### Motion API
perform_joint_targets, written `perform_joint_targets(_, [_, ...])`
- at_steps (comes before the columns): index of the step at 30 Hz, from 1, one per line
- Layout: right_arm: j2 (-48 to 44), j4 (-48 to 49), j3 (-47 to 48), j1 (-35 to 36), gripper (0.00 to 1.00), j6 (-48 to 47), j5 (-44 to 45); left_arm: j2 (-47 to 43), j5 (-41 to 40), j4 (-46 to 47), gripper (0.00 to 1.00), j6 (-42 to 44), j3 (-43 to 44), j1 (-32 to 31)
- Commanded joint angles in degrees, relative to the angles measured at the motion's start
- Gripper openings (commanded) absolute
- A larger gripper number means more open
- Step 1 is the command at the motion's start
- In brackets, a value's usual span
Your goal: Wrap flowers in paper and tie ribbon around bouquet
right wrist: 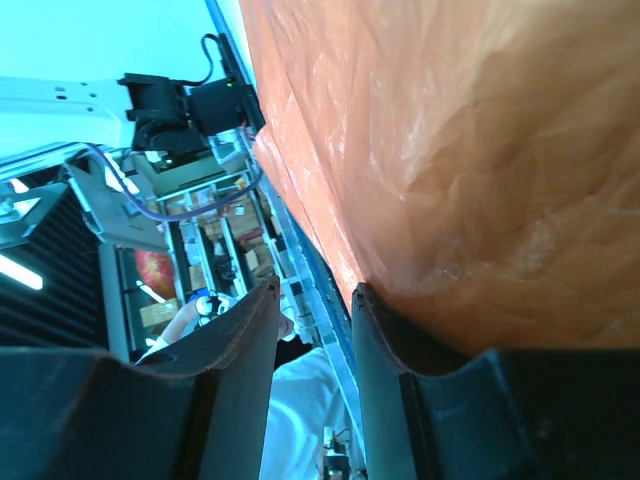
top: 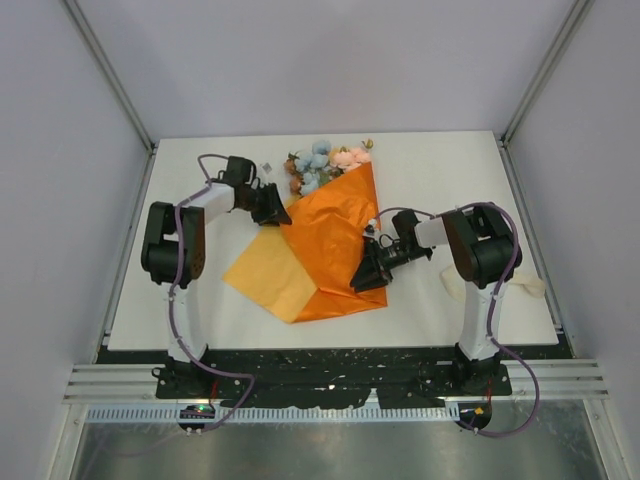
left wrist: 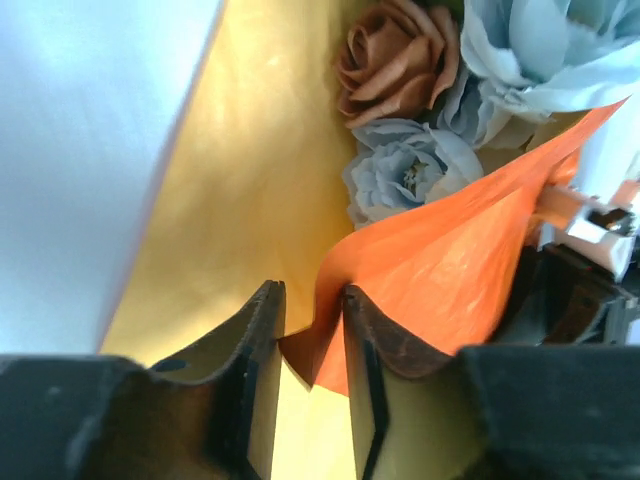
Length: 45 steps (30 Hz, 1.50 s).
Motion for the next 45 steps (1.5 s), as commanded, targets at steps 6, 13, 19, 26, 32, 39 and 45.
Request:
perform_joint_targets(6, [3.4, 44.4, -9.9, 5.0, 0.40, 33.0, 9.0, -21.7, 9.8, 10.6, 0.56, 0.5, -6.3, 11.2])
perform_joint_targets(13, [6.5, 71.2, -12.4, 10.6, 0.41, 54.5, 16.5, -30.4, 21.8, 31.9, 0.47, -20.5, -29.2, 3.0])
perform_joint_targets(19, [5.1, 73.5, -14.2, 13.1, 0.44, 57.8, 21.4, -23.8, 19.0, 35.7, 0.22, -24.0, -35.2, -6.3])
perform_joint_targets(26, [-0.6, 68.5, -16.8, 13.2, 0.54, 52.9, 22.2, -8.9, 15.5, 13.9, 0.00, -10.9, -26.0, -5.9])
perform_joint_targets(32, [-8.7, 46.4, -17.5, 12.7, 0.65, 37.4, 16.5, -4.0, 11.4, 3.7, 0.00, -3.7, -21.2, -5.8])
perform_joint_targets(39, [-4.9, 47.5, -19.0, 9.6, 0.72, 39.1, 12.9, -3.8, 9.7, 1.7, 0.00, -1.5, -20.8, -5.9])
perform_joint_targets(45, [-5.5, 46.6, -18.5, 6.6, 0.76, 39.4, 11.8, -3.0, 8.4, -1.1, 0.00, 1.4, -18.8, -5.9])
